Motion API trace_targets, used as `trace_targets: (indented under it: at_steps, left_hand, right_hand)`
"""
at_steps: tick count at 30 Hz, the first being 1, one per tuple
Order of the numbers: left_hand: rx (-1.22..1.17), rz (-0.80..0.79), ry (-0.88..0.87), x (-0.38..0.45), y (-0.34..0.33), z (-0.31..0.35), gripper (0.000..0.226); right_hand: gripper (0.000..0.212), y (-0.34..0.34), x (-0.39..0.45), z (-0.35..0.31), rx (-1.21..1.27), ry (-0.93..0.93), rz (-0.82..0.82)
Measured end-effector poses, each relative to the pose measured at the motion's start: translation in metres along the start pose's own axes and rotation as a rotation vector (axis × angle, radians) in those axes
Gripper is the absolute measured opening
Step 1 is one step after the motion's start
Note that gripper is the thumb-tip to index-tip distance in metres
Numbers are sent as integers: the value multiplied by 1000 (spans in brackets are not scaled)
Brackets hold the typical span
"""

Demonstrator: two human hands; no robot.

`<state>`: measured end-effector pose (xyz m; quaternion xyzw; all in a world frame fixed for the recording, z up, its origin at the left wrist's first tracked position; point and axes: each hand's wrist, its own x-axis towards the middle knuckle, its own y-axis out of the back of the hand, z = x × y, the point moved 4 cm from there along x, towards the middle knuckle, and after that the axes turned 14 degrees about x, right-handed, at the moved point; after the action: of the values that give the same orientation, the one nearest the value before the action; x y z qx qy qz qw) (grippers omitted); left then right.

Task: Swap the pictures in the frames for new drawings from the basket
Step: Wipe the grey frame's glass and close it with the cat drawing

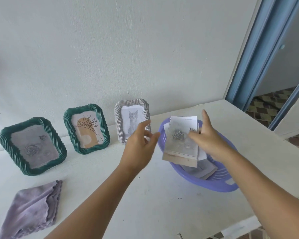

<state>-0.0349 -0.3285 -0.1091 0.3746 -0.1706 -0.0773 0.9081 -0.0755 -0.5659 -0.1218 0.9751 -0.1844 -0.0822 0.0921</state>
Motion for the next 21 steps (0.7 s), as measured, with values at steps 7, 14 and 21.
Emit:
trace_targets:
  at_steps: [7, 14, 21]
  left_hand:
    - [94, -352, 197, 32, -37, -17, 65]
    - [-3, -393, 235, 38, -48, -12, 55]
    - [1, -376, 204, 38, -51, -15, 53]
  right_hand:
    - [84, 25, 12, 11, -575, -100, -353]
    - [57, 3, 36, 22, -707, -78, -421]
    - [88, 2, 44, 35, -615, 75, -322]
